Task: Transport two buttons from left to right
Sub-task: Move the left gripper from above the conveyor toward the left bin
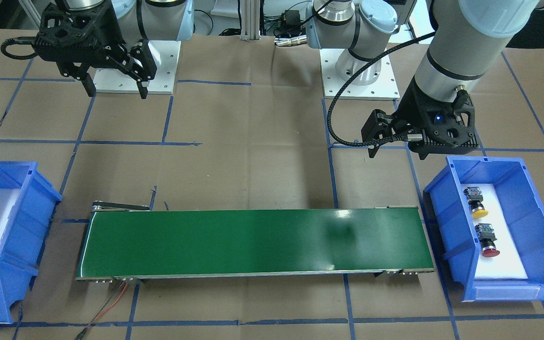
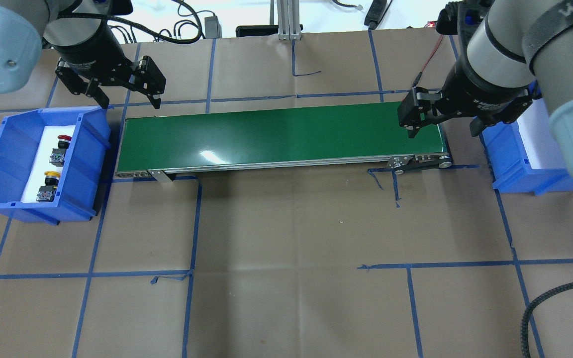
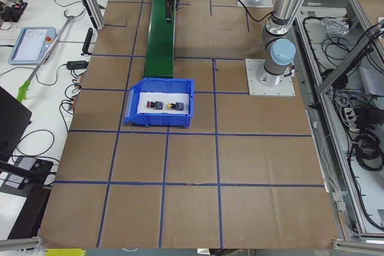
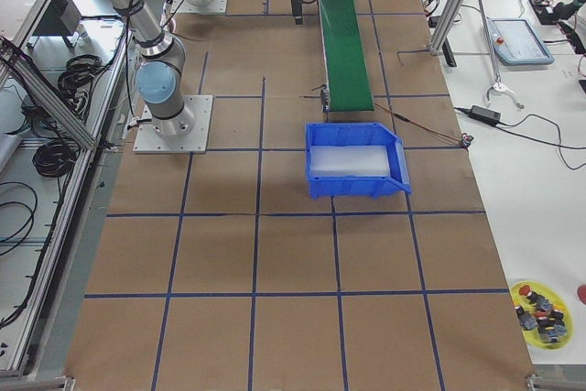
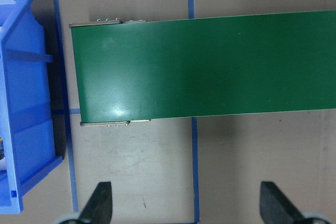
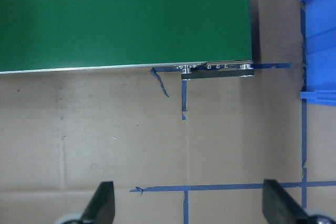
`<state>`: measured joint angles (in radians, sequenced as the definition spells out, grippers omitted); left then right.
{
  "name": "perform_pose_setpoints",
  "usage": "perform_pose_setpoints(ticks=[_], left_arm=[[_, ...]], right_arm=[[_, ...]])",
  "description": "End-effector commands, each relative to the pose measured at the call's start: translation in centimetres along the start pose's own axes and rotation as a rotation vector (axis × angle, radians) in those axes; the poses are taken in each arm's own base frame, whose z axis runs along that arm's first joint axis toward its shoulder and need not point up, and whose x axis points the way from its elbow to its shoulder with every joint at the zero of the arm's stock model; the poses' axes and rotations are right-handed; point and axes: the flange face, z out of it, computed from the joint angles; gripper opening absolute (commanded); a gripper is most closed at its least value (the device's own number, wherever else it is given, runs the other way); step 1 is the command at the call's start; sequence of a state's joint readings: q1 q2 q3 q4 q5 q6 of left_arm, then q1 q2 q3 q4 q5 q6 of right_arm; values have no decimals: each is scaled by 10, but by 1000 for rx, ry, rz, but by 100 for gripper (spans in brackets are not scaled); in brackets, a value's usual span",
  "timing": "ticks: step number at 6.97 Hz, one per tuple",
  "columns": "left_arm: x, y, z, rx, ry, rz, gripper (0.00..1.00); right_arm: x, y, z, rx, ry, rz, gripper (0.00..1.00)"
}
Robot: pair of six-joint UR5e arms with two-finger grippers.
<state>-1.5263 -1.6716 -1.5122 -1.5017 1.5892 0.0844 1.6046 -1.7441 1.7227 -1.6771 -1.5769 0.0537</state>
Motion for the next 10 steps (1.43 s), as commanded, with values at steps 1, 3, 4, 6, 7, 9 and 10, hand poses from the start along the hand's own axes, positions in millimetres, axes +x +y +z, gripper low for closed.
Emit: perform_pose_setpoints(ticks=[1, 3, 4, 6, 7, 9, 10], left_arm=[[0, 0, 0, 1, 0, 0, 100], [0, -1, -1, 4, 0, 3, 100], [-1, -1, 0, 2, 0, 5, 100], [-1, 1, -2, 7, -1, 9, 100], [-4, 4, 0, 3, 9, 2, 100], [-46, -4, 5, -5, 8, 31, 100], [-103, -3, 15, -21, 14, -7, 100]], right_arm=[[0, 0, 0, 0, 0, 0, 100], [0, 0, 0, 0, 0, 0, 100], [0, 0, 1, -2, 0, 0, 100], [0, 1, 2, -5, 0, 0, 100], [0, 0, 2, -7, 0, 0, 100], [0, 0, 2, -5, 0, 0, 100], [0, 0, 1, -2, 0, 0, 100]])
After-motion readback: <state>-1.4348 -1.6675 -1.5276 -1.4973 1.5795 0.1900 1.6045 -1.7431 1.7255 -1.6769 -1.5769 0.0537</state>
